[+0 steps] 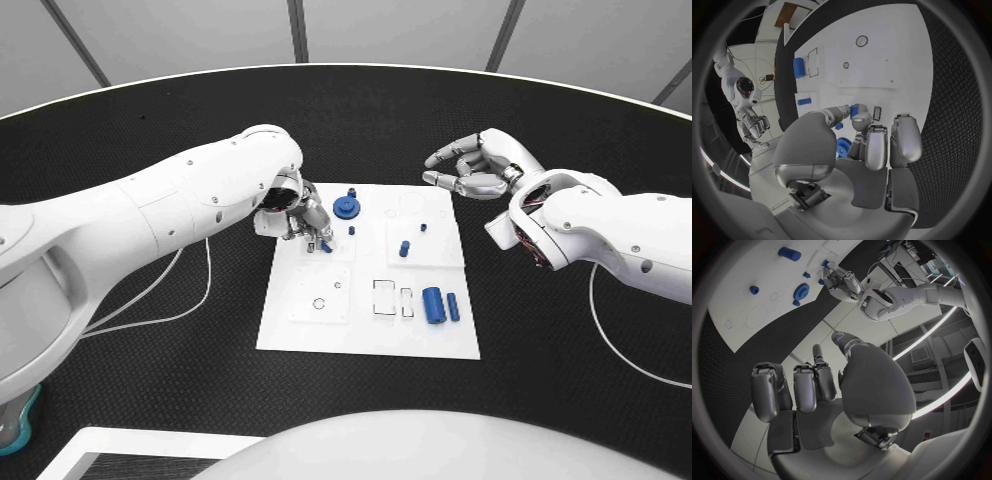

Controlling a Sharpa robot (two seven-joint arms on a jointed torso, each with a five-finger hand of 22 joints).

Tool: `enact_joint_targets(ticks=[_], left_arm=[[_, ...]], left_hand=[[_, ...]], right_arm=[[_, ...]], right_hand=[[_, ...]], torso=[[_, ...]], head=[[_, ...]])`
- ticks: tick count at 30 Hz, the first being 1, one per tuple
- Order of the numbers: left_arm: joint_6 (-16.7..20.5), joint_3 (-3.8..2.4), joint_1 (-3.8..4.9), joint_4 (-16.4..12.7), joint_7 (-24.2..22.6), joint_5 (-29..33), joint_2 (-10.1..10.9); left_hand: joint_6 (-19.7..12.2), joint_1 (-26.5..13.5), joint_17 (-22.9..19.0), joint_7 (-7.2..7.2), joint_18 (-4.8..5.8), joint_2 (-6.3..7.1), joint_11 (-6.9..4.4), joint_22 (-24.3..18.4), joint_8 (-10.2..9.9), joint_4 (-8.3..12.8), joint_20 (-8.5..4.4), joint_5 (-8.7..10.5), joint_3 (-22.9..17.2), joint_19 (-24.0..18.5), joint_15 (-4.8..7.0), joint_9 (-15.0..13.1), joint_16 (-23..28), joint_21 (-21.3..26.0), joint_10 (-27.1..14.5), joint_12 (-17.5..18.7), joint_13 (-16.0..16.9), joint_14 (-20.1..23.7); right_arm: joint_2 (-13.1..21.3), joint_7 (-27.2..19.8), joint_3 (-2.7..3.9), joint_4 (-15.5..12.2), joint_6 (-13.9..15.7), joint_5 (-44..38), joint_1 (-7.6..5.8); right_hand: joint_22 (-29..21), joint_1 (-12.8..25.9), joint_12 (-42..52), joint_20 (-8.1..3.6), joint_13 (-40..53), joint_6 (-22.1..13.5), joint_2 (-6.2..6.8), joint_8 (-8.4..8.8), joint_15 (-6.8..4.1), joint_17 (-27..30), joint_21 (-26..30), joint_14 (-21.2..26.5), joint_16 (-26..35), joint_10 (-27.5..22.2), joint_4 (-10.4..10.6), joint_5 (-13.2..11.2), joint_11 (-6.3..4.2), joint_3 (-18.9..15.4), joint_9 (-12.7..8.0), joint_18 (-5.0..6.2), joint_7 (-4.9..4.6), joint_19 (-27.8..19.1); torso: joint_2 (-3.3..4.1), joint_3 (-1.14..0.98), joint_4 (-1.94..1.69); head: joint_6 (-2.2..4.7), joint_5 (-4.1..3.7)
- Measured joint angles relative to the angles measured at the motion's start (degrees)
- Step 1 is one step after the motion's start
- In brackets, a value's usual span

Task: Assemble the parts on the task board

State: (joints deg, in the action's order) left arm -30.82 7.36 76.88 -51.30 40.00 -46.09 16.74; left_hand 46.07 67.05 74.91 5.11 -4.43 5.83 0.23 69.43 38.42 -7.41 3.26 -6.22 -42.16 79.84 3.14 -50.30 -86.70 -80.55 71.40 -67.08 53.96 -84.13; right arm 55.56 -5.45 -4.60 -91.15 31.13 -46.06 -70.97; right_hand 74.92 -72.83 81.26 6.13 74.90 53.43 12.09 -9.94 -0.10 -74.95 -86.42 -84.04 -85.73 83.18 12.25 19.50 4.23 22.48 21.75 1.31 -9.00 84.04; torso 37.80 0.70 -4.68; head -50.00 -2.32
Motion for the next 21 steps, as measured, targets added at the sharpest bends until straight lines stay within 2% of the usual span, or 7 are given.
enact_joint_targets(ticks=[15, 19, 21], left_arm=[[-0.32, 0.00, -0.01, -0.04, 0.00, 0.00, -0.01], [-0.33, 0.00, -0.02, -0.02, 0.00, 0.00, -0.01], [-0.23, 0.00, -0.02, 0.00, 0.00, 0.00, -0.01]], left_hand=[[0.22, -0.01, 0.00, -0.21, 0.00, 0.01, 0.18, -0.01, -0.04, 0.08, 0.00, -0.43, -0.07, 0.00, 0.00, 0.08, 0.00, 0.00, 0.17, 0.01, -0.61, 0.00], [0.23, -0.62, 0.00, -0.22, 0.00, 0.36, 0.17, 0.09, 0.05, 0.30, -0.02, -0.44, -0.30, 0.02, 0.00, 0.08, 0.00, 0.00, 0.17, 0.01, -0.85, 0.00], [0.69, -1.44, 0.00, -0.67, 0.00, 0.84, -0.25, 0.11, 0.41, 0.32, -0.20, -0.44, -0.31, 0.20, 0.00, 0.20, 0.00, 0.00, 0.59, -0.20, -0.43, 0.00]], right_arm=[[0.05, -0.01, 0.00, -0.03, 0.03, 0.00, 0.00], [0.06, -0.02, 0.00, -0.03, 0.04, 0.00, 0.00], [0.06, -0.02, 0.00, -0.03, 0.05, 0.00, 0.00]], right_hand=[[0.00, 0.00, 0.00, 0.00, 0.04, 0.00, 0.00, 0.00, 0.00, 0.01, 0.00, 0.00, 0.00, 0.00, 0.00, 0.00, 0.00, 0.00, 0.00, 0.00, 0.00, 0.00], [0.00, 0.00, 0.00, 0.00, 0.04, 0.00, 0.00, 0.00, 0.00, 0.01, 0.00, 0.00, 0.00, 0.00, 0.00, 0.00, 0.00, 0.00, 0.00, 0.00, 0.00, 0.00], [0.00, 0.00, 0.00, 0.00, 0.03, 0.00, 0.00, 0.00, 0.00, 0.01, 0.00, 0.00, 0.00, 0.00, 0.00, 0.00, 0.00, 0.00, 0.00, 0.00, 0.00, 0.00]], torso=[[-0.02, -0.02, 0.01], [-0.02, -0.02, 0.01], [-0.03, -0.02, -0.01]], head=[[0.00, -0.17], [0.00, -0.18], [0.00, -0.18]])
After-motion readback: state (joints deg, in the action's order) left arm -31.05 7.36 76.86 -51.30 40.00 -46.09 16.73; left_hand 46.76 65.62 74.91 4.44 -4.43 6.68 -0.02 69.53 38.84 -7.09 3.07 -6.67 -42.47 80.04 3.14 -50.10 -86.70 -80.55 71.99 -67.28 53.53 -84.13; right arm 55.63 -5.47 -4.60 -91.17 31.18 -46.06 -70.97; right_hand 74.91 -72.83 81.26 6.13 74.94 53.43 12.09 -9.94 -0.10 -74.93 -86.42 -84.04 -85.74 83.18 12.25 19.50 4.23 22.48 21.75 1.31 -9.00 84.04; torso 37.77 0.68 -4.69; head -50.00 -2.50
